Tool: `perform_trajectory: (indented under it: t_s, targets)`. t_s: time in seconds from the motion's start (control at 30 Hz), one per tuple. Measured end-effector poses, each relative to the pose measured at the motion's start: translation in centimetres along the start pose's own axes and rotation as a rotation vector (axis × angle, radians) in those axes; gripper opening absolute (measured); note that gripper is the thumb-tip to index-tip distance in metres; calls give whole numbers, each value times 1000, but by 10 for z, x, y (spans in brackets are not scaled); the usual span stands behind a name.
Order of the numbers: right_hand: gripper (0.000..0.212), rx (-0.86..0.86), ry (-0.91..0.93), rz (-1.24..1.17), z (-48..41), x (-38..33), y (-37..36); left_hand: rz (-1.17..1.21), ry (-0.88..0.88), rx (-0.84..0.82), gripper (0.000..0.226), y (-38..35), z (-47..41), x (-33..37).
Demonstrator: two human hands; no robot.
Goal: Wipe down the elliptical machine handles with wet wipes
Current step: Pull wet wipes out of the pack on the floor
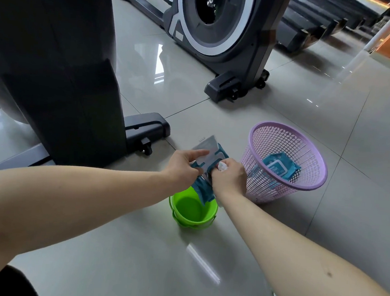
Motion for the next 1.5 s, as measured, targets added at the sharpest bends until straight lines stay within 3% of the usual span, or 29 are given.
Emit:
perform_trajectory:
  t_s: [0.17,0.33,0.47,0.53,0.7,0.73,0.87,1.03,1.17,1.23,1.27,1.37,1.5]
  targets:
    - [38,-175,97,-111,2,8,8,34,1,39,58,9,-7,0]
    - [12,-8,-73,-255,-10,16,15,80,-11,-6,56,6,-6,1]
    - [30,-84,-225,-271,-11,20,16,82,-24,-18,56,6,-5,4]
    - [46,-147,-317,-285,-12,16,15,73,-28,-34,56,5,-1,6]
    - [113,-151,-550,-269,-15,23,-2,21,-42,-40,55,5,5,5]
    - [115,-155,-563,-264,-10,19,-1,15,-40,-44,55,6,6,6]
    - [81,-193,-502,-137,-10,16,4,-30,-71,-77,53,6,6,6]
    - [97,-282,-553,-316,-14,33,8,-49,-89,-105,53,11,4,5]
    - [63,-523,-617,-478,-12,35,12,54,-56,-92,53,12,6,7]
    - [47,-564,-636,-529,-12,37,11,33,-54,-117,51,9,7,6]
    - [48,-539,-654,-537,-13,38,9,9,-51,-130,49,8,7,6]
    - [82,-431,-657,-482,-14,41,8,18,4,-137,39,7,5,8]
    - [98,-427,-615,-526,-19,51,11,-34,31,-108,55,11,4,8]
Point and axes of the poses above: each hand's wrist, its own z-axis away from the middle knuckle, its own y-axis out of the back of the hand, x = y × z, the point moved 1 cm from there along -z, towards the middle knuckle, and after that the axes turned 4 degrees about x, right-handed, at the moved point
